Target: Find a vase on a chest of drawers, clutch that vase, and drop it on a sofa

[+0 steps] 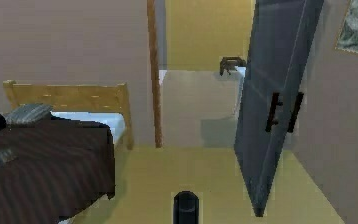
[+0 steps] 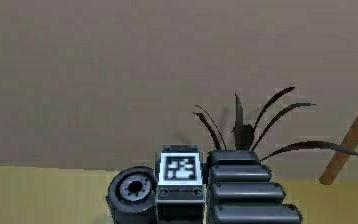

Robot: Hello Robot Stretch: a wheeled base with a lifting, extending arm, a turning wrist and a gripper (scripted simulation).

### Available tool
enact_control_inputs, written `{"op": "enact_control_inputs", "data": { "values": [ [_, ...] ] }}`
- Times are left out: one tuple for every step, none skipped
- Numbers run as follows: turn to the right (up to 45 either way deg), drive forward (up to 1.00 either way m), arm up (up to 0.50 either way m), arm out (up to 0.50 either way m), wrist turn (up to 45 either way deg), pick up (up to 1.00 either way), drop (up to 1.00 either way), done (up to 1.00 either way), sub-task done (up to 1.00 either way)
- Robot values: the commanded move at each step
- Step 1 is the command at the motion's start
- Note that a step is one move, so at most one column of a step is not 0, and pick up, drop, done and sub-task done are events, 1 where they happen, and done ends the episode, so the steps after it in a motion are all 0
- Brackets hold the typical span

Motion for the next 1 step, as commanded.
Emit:
{"op": "enact_control_inputs", "data": {
  "values": [
    [9.0, 0.00, 0.00, 0.00, 0.0, 0.00, 0.00, 0.00, 0.00]
  ]
}}
